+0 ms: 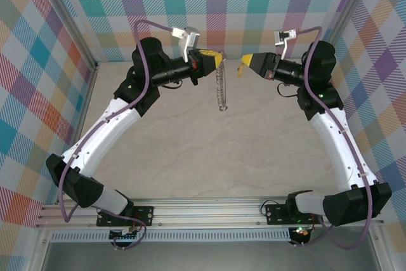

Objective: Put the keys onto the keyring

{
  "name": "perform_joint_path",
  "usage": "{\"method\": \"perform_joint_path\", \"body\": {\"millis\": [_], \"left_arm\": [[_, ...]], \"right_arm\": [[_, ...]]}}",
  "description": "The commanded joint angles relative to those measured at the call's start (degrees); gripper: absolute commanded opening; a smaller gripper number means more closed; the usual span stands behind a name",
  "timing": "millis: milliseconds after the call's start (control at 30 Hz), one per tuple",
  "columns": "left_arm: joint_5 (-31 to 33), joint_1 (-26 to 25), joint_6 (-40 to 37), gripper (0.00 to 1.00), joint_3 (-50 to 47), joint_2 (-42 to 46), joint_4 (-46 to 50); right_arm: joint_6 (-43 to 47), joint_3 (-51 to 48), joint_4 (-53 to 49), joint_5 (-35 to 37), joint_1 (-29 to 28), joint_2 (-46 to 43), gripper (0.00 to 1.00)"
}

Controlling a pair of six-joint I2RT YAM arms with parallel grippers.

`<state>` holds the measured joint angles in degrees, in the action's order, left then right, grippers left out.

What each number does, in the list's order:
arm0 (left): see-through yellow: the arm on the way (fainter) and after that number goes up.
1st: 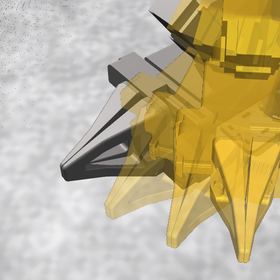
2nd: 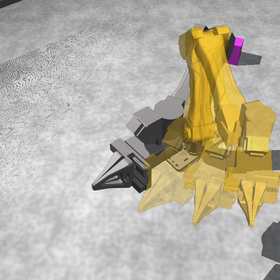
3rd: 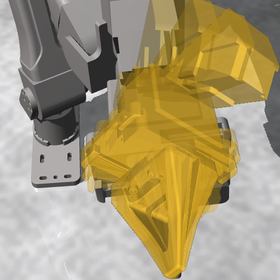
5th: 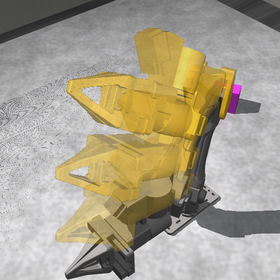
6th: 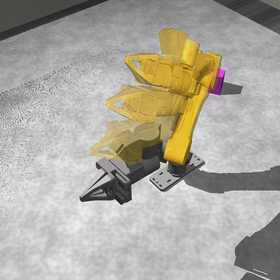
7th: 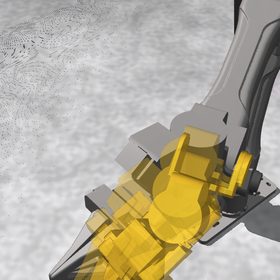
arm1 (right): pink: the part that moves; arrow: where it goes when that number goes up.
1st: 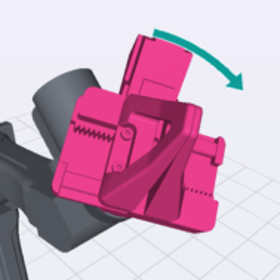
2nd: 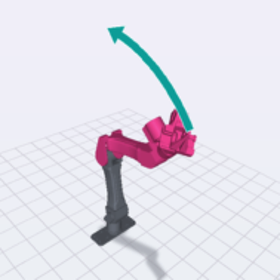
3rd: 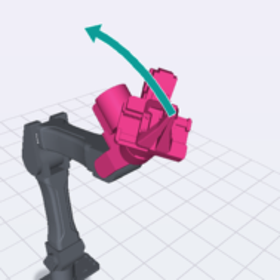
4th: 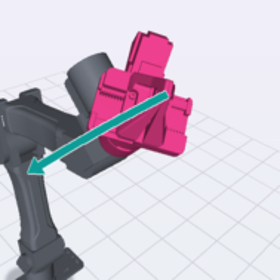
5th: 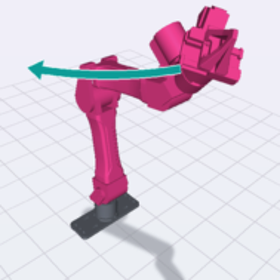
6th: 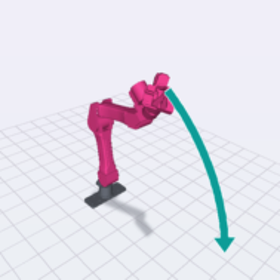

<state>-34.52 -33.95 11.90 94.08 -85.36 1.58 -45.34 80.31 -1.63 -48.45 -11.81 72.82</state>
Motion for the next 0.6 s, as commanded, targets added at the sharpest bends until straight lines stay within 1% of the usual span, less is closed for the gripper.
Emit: {"method": "perform_joint_path", "body": {"millis": [0,300,367,567], "left_arm": [[-1.6,-0.4,-2.3,0.00,2.8,-0.7,-0.5],[-1.9,-1.1,-0.1,0.00,5.6,-2.6,0.9],[-1.6,-1.5,-0.4,0.00,5.7,-2.7,0.8],[2.2,-3.2,-7.3,0.00,5.9,-2.4,3.4]], "right_arm": [[-0.8,2.0,2.3,-1.8,0.3,0.2,0.00],[2.5,3.4,-1.7,2.8,0.2,-2.3,0.00],[2.7,3.3,-1.8,2.8,0.2,-2.4,0.00],[3.2,3.0,-2.4,3.4,0.2,-2.8,0.00]]}}
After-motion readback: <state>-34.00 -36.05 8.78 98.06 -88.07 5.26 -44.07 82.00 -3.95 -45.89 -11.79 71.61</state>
